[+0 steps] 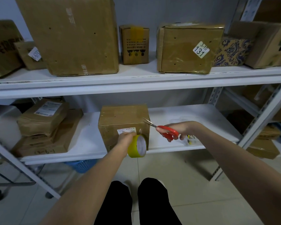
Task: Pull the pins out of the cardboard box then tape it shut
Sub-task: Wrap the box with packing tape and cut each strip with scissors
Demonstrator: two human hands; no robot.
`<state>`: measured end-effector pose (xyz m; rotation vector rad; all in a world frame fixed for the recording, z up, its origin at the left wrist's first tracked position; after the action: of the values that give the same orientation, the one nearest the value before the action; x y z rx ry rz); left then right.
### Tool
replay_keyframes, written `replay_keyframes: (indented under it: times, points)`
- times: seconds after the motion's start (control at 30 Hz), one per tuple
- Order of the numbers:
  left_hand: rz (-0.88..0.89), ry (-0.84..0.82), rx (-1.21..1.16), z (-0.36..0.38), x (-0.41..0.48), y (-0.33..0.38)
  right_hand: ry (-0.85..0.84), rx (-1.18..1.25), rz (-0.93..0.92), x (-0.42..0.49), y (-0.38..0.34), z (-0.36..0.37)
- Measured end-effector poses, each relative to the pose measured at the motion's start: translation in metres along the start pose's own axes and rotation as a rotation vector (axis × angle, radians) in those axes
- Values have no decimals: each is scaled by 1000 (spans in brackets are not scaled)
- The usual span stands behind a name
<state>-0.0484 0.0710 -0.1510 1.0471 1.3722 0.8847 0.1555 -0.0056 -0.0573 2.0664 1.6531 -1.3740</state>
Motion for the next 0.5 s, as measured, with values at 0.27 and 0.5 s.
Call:
replay_keyframes:
  times: [0.27, 0.5]
  points:
    - [-10, 15, -38, -7, -30, 27, -194, -44, 63, 3, 8, 7]
    - [-21, 5, -13, -6, -31, 26, -129, -195, 158, 14, 2, 14]
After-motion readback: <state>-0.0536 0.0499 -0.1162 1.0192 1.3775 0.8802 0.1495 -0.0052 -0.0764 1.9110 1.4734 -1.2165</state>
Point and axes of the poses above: each hand's wrist, its own x-axis towards the middle knuckle, its own z-axis out of the palm, y = z × x, the point moved 9 cm from there along x, towards the middle knuckle, and after that the axes turned 8 degrees about z, right-handed, at the moved point
